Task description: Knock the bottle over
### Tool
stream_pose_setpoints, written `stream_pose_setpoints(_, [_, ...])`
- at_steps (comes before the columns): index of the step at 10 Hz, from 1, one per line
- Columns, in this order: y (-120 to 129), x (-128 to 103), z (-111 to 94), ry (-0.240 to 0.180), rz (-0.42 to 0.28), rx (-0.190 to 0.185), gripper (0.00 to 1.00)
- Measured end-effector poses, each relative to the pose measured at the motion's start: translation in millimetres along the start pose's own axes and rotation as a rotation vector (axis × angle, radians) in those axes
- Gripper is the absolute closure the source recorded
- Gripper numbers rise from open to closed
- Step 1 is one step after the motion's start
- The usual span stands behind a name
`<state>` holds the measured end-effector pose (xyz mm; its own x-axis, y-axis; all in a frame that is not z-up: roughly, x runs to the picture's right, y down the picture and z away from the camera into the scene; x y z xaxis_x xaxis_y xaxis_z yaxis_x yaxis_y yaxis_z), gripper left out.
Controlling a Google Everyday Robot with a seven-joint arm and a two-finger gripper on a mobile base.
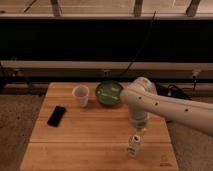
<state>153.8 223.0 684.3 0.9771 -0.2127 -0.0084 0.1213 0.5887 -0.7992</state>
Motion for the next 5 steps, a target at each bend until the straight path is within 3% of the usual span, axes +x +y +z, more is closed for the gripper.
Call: stream_pose_setpoints(5, [-3.1, -22.1, 1.3, 0.011, -0.043, -0.006, 0.98])
